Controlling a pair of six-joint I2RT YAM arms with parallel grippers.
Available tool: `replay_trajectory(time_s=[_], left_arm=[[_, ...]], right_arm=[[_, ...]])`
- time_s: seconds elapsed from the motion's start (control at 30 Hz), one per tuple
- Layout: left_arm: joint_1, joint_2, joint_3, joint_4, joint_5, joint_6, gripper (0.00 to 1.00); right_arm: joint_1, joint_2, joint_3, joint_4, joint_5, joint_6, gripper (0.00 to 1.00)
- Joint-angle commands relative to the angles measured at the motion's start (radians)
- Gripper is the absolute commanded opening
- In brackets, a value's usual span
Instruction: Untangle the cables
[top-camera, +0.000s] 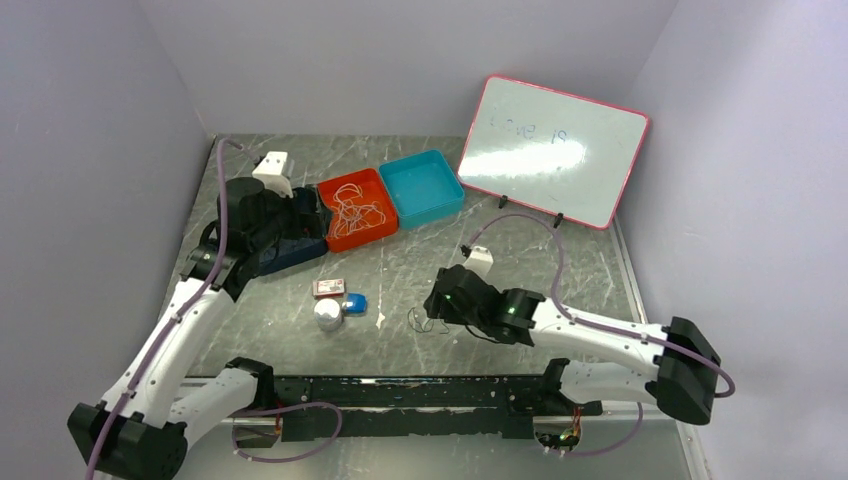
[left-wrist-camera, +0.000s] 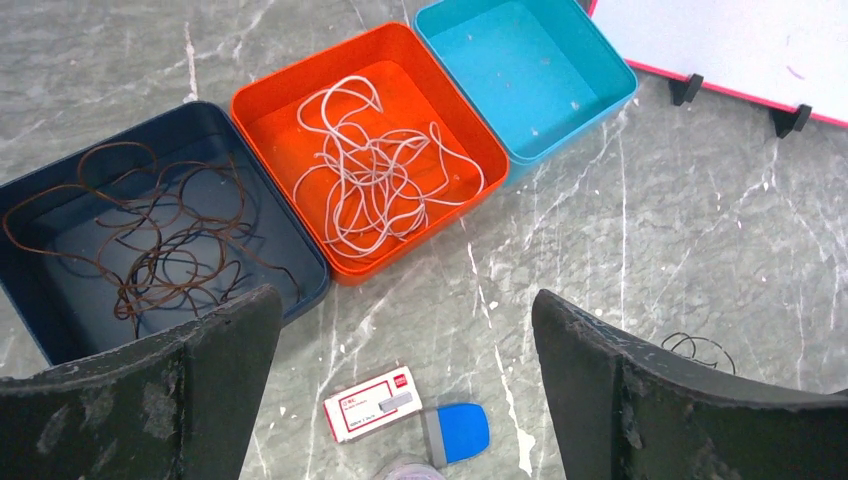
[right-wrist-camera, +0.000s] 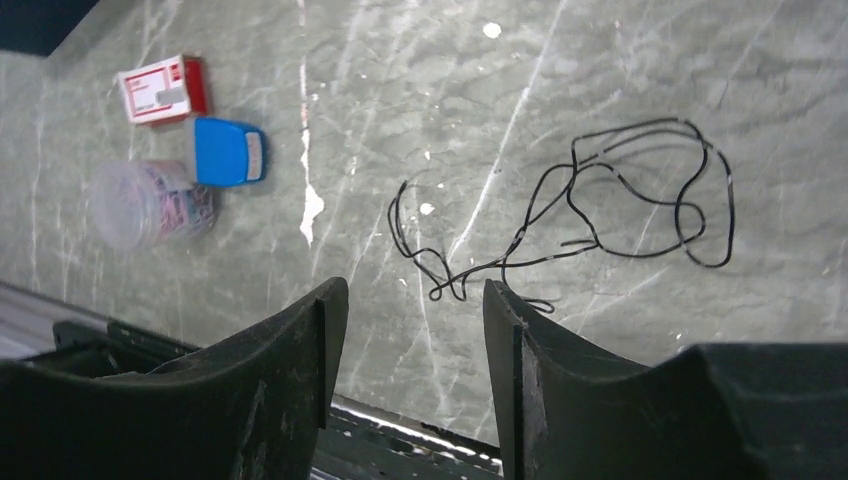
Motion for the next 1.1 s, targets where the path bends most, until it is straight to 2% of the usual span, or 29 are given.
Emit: replay_trajectory(time_s=[0.0,0.2,0.6,0.7,0.9,1.07], left_arm=[[-0.006,-0.049,-0.012,-0.014,-0.050,-0.015,0.99],[-0.006,-0.109,-0.023,-0.036,-0.051,-0.008,0.99],[-0.005,-0.154,-0.049,-0.083,-0.092,-0.025,0.99],[-0.006,-0.168,-0.056,-0.081,-0.087,-0.033,0.99],[-0.005,-0.192,-0.069,-0.065,-0.071,-0.038,0.99],[-0.006,-0.195,-0.069,-0.072,-0.066,-0.034,0.99]], right_arm=[[0.002,0.081,0.028,-0.008,0.046,0.223,0.56],[0.004,0.190,0.060,-0.077,0.088,0.344,0.56],[0.004,0.369,0.108,-0.081,0.115,0.375,0.54],[0.004,0.381,0.103,-0.075,0.121,0.376,0.46],[0.005,0.362,0.110,-0.095,0.156,0.348,0.24],[0.009,0.311,0.144,-0.147,0.216,0.279,0.17]])
